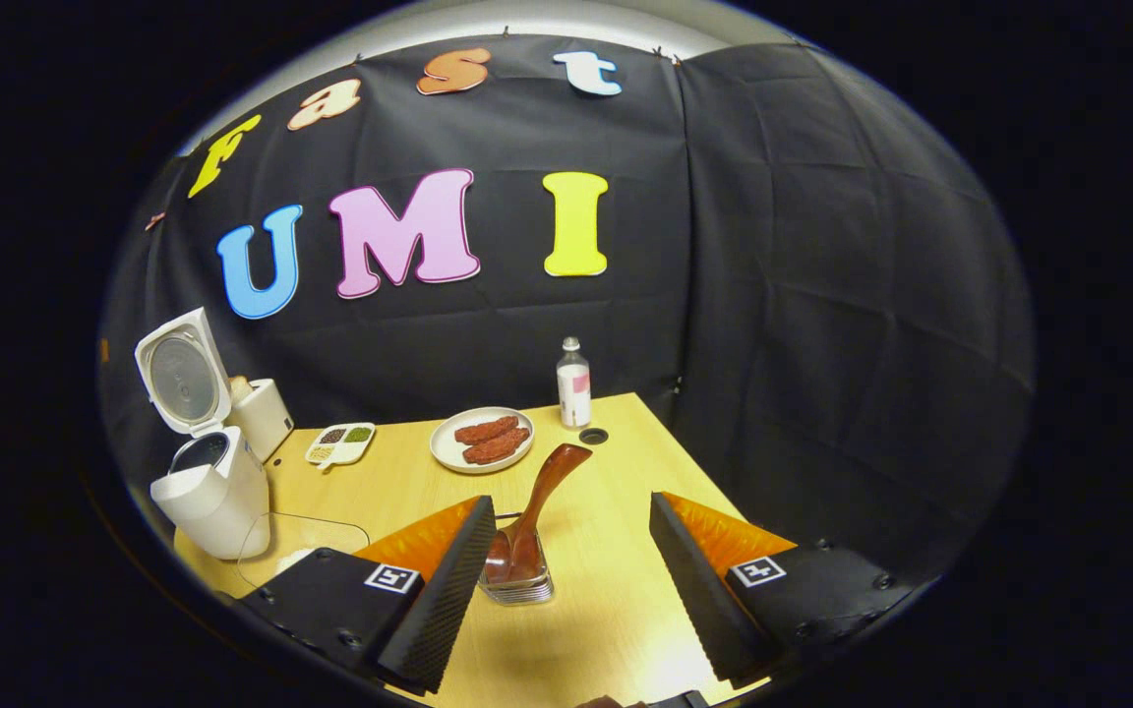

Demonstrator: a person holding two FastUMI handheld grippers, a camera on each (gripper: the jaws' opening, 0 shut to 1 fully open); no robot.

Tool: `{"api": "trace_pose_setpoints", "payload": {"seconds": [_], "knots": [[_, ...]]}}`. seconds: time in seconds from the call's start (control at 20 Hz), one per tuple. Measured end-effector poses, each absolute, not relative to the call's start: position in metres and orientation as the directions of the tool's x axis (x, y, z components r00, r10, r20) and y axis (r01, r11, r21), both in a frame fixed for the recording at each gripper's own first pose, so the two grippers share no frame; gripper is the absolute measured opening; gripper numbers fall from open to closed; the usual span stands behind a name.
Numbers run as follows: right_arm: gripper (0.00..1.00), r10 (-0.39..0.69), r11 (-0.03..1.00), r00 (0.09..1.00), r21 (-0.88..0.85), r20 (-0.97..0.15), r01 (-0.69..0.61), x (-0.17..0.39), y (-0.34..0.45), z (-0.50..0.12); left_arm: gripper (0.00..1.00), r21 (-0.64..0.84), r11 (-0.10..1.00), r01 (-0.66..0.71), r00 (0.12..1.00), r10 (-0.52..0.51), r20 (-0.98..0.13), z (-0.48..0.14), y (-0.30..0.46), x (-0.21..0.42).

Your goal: Close the left gripper, press the button to open the rice cooker; take a wooden spoon from the chopstick holder with the right hand, scoop a spoonful of rice and pour it into the rice cooker, then put the wooden spoon back into the chopstick holder.

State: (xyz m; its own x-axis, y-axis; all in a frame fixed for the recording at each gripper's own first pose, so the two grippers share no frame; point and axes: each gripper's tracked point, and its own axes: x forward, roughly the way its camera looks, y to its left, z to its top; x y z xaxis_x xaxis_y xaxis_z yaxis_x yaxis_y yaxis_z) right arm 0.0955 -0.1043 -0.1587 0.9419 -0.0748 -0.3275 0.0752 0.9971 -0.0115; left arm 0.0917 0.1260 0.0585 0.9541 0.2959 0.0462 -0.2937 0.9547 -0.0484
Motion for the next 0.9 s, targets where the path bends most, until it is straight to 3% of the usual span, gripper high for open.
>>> {"api": "trace_pose_setpoints", "payload": {"seconds": [0.15,0.6,0.9], "knots": [[0.99,-0.098,0.995,0.953,-0.010,-0.288,0.099,0.074,-0.097,-0.138,0.95,-0.001,0.950,-0.311,0.946,0.309,0.099,0.093,0.156,0.125],[0.99,-0.102,0.993,0.972,-0.075,-0.213,0.088,0.038,-0.050,-0.098,0.95,-0.070,0.967,-0.245,0.961,0.252,0.115,0.161,0.216,0.260],[0.99,-0.068,0.995,0.974,-0.087,-0.217,0.051,0.025,-0.014,-0.094,0.95,-0.051,0.974,-0.221,0.974,0.223,0.036,0.143,0.239,0.340]]}}
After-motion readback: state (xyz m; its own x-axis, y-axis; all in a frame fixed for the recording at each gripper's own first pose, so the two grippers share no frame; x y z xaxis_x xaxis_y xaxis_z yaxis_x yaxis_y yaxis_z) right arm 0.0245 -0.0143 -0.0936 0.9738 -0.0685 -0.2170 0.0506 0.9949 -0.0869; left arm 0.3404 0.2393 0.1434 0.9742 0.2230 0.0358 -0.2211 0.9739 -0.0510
